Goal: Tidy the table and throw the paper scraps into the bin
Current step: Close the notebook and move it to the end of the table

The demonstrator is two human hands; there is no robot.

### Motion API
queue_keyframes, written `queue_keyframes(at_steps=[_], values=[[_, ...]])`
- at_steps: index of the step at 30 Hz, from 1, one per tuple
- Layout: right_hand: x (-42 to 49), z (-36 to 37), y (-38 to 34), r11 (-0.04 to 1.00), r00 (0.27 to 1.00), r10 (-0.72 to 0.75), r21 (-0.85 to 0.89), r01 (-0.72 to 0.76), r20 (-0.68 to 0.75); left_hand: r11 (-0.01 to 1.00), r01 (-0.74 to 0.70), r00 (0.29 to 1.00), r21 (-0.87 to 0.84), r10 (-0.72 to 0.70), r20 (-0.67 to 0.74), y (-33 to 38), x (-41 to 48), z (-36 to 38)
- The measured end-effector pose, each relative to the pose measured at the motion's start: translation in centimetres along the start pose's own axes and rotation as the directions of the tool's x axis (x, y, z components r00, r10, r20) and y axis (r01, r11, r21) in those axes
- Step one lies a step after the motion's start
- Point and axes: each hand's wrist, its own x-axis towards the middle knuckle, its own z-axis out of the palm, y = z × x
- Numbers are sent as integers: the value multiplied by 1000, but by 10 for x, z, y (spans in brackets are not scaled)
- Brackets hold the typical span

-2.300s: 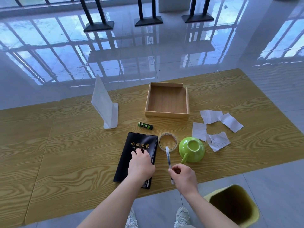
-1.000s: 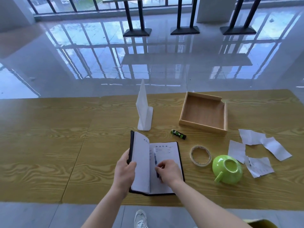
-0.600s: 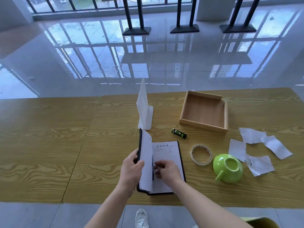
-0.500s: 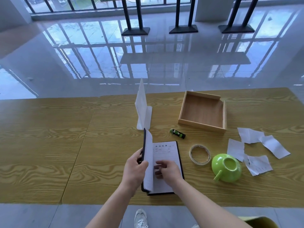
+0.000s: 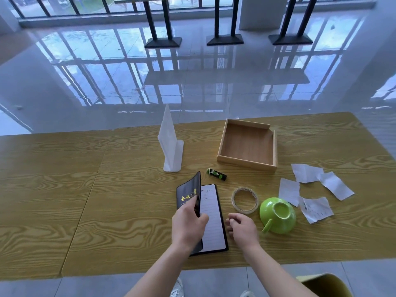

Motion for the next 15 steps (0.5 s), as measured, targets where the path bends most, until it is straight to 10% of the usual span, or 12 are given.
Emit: queue_keyframes(at_steps=[15], values=[[2,-5,0,971,989,54,224,-84,136,827,-211,975,520,137,177,-15,-2,64]])
